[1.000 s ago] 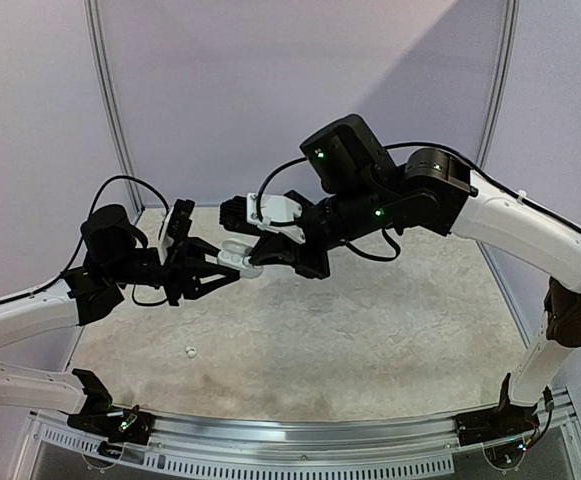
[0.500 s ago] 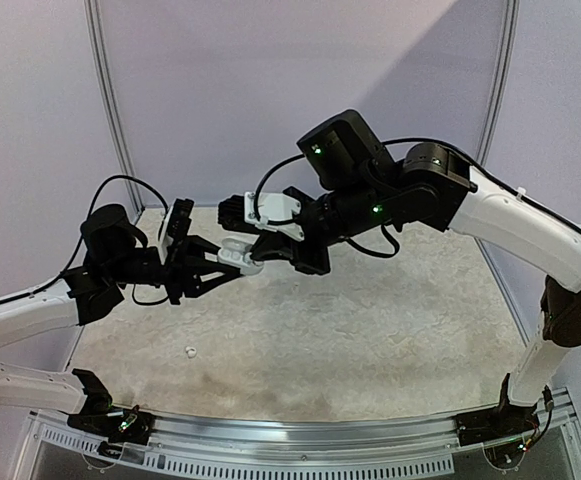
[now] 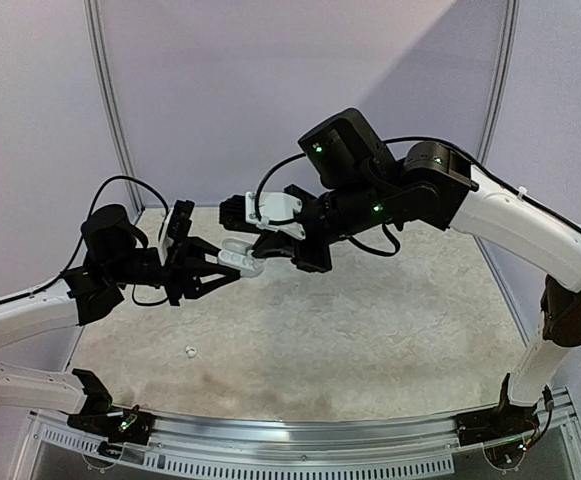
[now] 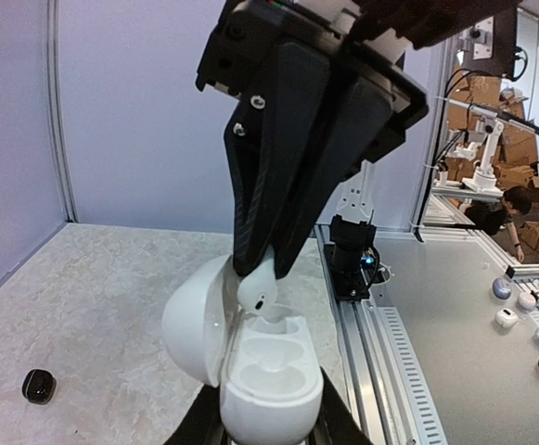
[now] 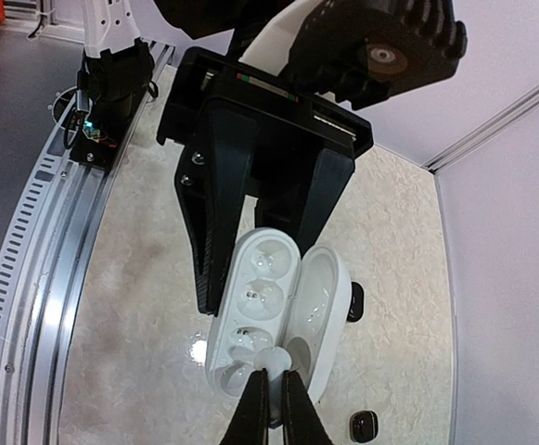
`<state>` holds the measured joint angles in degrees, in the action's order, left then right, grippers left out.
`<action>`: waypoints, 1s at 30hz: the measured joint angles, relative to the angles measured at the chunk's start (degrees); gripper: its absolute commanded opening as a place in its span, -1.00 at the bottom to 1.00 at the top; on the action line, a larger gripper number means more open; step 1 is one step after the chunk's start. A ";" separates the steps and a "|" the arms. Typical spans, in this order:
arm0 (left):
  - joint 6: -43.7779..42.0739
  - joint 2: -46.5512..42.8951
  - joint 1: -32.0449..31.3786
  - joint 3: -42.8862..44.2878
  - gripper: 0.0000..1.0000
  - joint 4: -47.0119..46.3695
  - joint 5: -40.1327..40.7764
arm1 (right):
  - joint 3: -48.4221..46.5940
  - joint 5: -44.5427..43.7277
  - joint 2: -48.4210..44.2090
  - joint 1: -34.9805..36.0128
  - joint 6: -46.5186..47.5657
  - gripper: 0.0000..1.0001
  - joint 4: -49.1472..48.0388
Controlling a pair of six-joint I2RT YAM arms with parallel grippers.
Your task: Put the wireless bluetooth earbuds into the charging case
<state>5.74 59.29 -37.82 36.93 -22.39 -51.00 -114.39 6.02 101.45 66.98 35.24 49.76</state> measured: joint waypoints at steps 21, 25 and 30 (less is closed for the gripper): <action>-5.64 2.89 -1.84 -3.13 -1.00 -9.99 -0.63 | 9.16 2.47 -8.55 -0.35 -4.96 -1.00 -4.79; -4.76 3.87 -3.15 -4.39 -1.00 -13.05 0.39 | 9.20 2.47 -8.83 0.35 -5.01 -1.00 -4.79; -2.21 4.24 -3.52 -5.18 -1.00 -15.69 1.57 | 9.20 3.06 -8.83 1.33 -5.42 -1.00 -4.72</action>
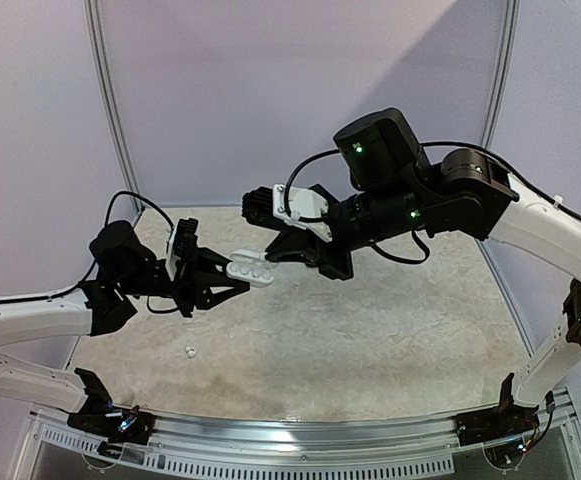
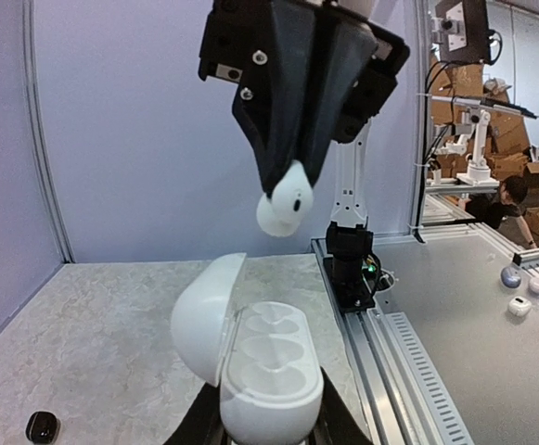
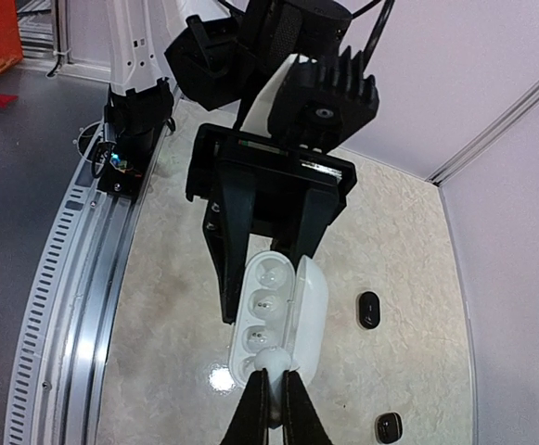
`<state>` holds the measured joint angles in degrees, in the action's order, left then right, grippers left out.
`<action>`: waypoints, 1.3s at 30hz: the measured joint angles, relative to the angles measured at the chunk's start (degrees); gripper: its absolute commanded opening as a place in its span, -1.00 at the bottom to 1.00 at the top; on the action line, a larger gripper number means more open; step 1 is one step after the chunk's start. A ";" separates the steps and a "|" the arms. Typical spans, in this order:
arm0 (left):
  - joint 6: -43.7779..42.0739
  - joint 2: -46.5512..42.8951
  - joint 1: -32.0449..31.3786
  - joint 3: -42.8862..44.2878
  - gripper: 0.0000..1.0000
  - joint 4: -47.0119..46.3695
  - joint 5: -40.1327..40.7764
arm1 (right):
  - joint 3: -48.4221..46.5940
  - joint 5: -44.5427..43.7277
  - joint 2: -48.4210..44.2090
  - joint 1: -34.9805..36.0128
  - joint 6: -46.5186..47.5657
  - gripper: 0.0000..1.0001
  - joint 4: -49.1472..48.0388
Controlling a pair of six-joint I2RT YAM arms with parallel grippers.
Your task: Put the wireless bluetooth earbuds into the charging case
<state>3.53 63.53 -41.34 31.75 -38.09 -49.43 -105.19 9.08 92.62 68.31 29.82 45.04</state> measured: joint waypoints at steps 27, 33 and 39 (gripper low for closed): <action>1.01 0.15 -0.07 -1.16 -1.00 -2.19 0.87 | -2.05 -3.15 4.50 1.38 3.28 -1.00 2.97; 0.94 0.15 -0.07 -1.16 -1.00 -2.01 0.81 | -2.56 -3.21 5.05 1.36 3.89 -1.00 3.45; 0.96 0.15 -0.07 -1.18 -1.00 -1.77 0.83 | -3.02 -3.61 5.70 1.31 3.93 -1.00 3.65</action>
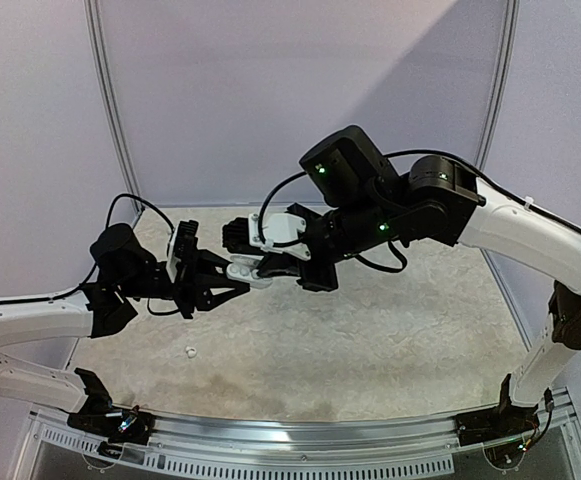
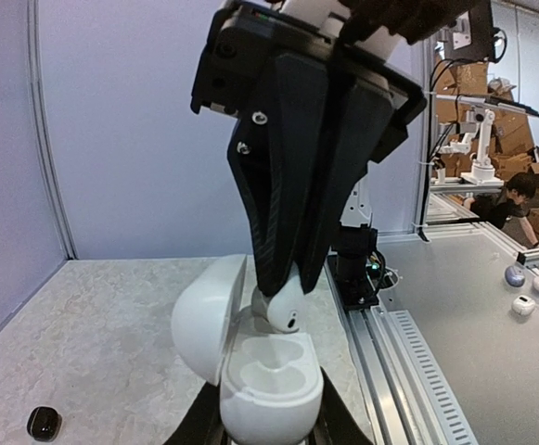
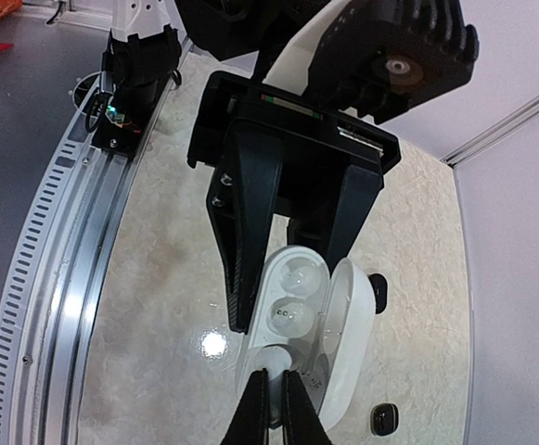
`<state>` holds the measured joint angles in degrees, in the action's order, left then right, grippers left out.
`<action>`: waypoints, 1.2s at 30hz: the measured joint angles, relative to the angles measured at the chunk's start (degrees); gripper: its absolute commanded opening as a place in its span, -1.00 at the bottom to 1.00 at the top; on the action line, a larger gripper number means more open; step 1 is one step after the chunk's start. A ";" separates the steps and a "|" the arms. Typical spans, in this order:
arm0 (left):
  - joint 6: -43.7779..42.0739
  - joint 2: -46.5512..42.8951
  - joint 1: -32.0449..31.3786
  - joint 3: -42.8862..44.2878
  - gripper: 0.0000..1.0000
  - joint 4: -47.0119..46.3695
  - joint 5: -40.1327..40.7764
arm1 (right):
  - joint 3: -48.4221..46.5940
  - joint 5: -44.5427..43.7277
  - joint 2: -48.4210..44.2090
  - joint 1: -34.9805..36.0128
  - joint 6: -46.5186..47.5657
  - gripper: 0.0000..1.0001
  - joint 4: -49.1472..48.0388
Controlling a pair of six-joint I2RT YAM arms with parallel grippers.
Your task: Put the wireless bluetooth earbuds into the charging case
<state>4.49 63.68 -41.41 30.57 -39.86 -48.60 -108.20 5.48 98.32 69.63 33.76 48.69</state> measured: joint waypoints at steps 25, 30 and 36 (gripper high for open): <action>0.00 0.00 0.04 -0.02 -1.00 1.46 1.53 | -2.10 -3.50 2.38 -0.15 -0.59 -0.63 1.77; 0.13 0.00 0.04 -0.02 -1.00 1.51 1.55 | -2.32 -3.50 2.38 -0.15 -0.52 -0.52 2.08; 2.58 0.00 0.04 -0.02 -1.00 0.74 1.90 | -2.56 -3.56 2.69 -0.17 -0.52 -0.42 2.80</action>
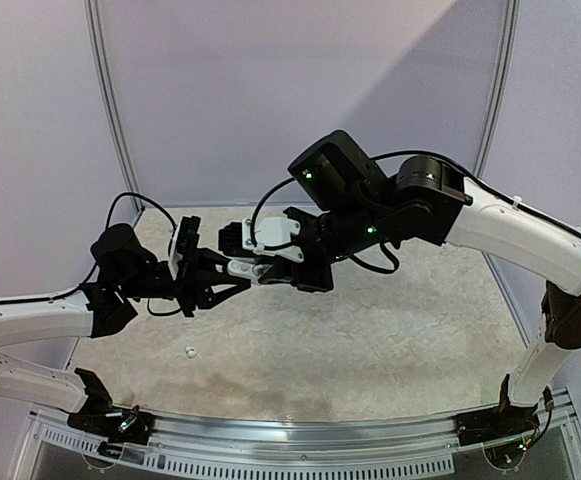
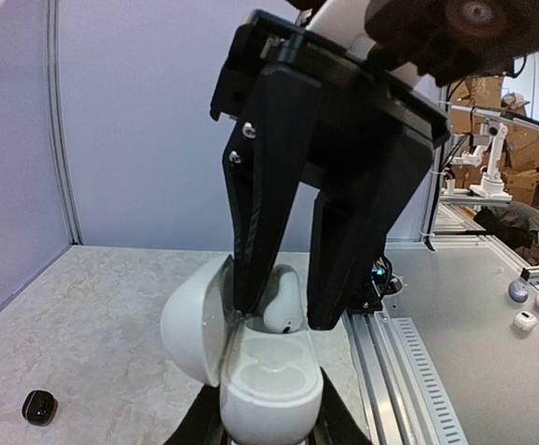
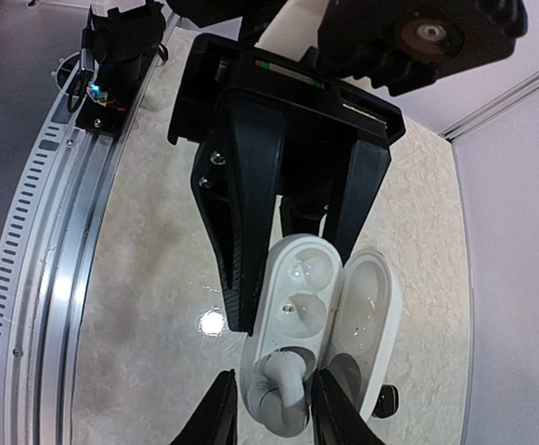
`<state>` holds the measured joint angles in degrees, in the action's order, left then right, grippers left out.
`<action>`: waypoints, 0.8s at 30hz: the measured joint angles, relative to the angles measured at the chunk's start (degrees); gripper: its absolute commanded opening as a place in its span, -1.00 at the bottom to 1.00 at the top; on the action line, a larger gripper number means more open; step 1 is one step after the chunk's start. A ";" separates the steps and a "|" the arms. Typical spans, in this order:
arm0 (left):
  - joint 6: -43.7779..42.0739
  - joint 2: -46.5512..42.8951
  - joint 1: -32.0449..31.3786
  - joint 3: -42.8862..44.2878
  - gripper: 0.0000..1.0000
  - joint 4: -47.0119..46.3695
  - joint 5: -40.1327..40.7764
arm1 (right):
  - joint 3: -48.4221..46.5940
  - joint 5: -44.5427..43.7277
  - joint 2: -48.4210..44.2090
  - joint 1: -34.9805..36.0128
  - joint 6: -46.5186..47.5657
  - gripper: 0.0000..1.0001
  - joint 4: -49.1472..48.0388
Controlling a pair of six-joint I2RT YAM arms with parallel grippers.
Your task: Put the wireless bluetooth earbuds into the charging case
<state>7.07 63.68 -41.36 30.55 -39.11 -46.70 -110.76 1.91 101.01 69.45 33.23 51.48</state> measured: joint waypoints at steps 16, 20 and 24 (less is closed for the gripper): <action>3.10 0.00 0.00 0.00 -1.00 -0.90 0.90 | -0.31 1.68 0.00 -0.39 -1.16 -0.23 -1.18; 3.32 0.00 0.00 0.00 -1.00 -0.94 0.94 | -0.31 2.38 -0.02 -0.85 -1.68 -0.26 -1.86; 3.32 0.00 0.00 0.00 -1.00 -0.92 1.03 | -0.31 2.99 -0.42 -1.27 -2.14 -0.21 -2.05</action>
<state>10.39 63.68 -41.36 30.55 -40.03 -45.67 -111.07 4.91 100.60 68.18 31.09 49.43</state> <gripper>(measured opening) 0.247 0.377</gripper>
